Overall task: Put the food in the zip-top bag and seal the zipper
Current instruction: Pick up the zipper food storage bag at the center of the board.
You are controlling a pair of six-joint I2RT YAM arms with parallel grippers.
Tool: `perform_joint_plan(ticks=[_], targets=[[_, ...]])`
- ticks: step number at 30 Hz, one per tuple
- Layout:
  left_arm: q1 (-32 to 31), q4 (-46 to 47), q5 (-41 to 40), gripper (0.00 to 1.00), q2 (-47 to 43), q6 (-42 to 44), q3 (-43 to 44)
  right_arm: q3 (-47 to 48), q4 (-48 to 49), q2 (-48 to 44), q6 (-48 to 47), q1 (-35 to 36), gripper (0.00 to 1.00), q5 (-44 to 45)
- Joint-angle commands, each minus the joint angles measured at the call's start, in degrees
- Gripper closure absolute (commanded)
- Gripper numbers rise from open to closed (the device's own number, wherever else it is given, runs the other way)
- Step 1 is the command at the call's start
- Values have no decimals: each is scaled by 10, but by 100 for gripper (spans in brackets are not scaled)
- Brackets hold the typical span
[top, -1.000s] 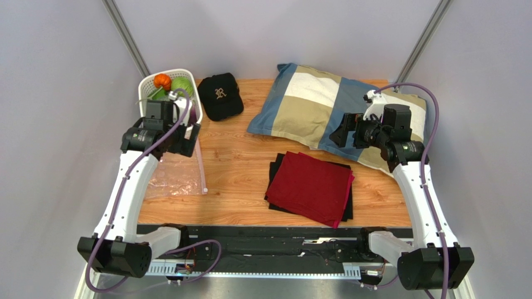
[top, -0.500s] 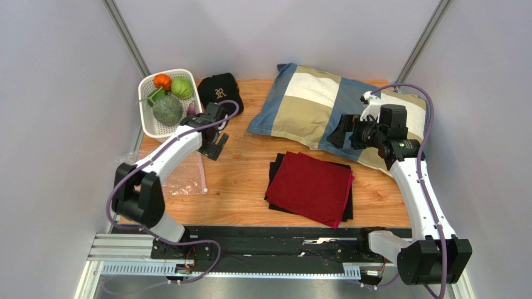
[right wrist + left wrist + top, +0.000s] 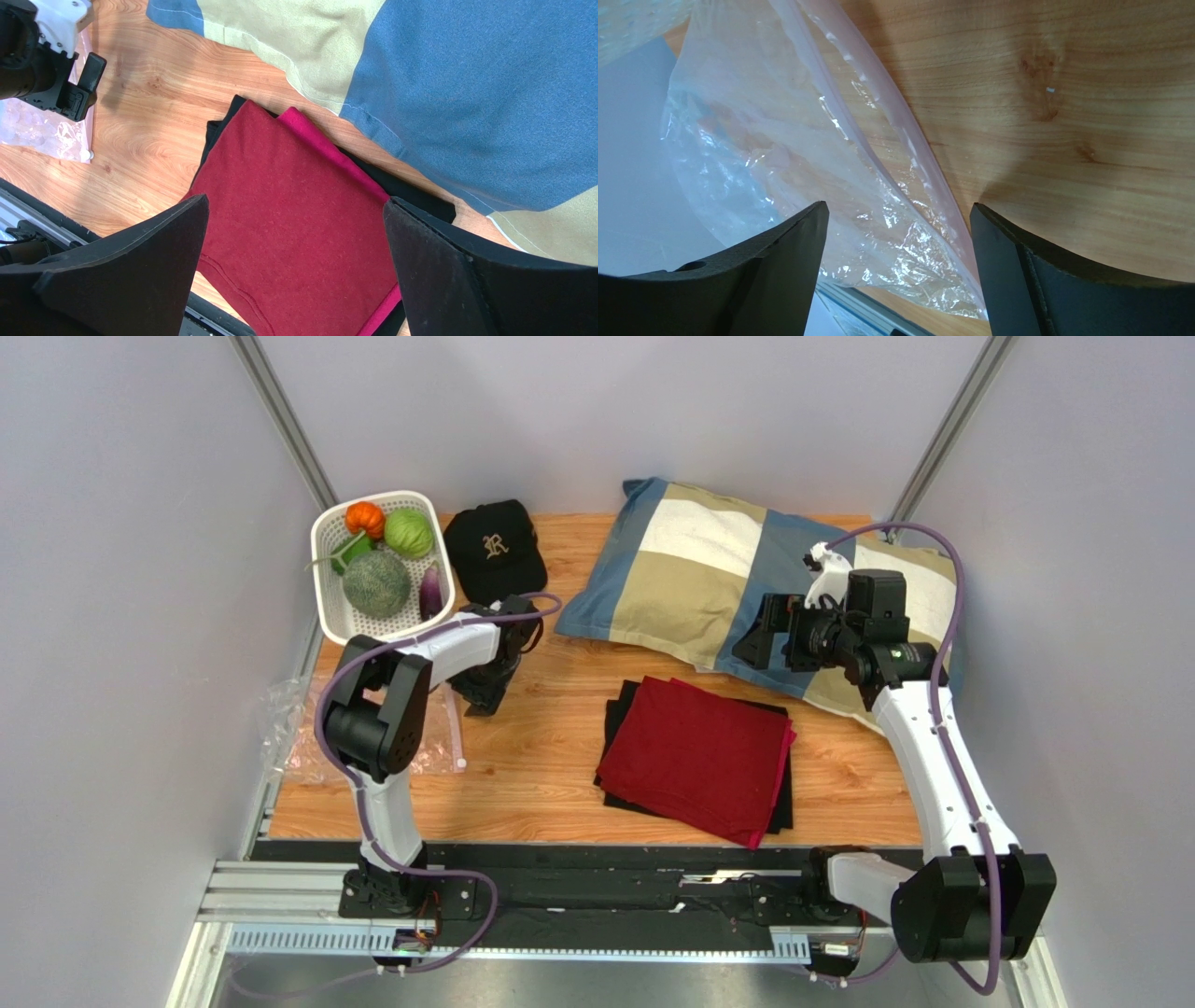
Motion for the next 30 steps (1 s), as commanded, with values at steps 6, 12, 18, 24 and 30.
perform_joint_plan(ticks=[6, 12, 18, 24, 30], targets=[[-3, 11, -33, 32, 44, -30, 28, 24, 1, 10, -21, -2, 0, -3], [-3, 5, -1, 58, 7, -19, 19, 38, -6, 13, -26, -2, 0, -13], [-3, -8, 27, 100, -87, -4, -6, 29, 6, 3, -21, -1, 0, -30], [-7, -70, 120, 100, -181, 3, 35, 24, 25, -5, -8, -1, 0, -79], [-15, -138, 271, 100, -263, -11, 132, 20, 123, -6, 102, 17, 0, -154]])
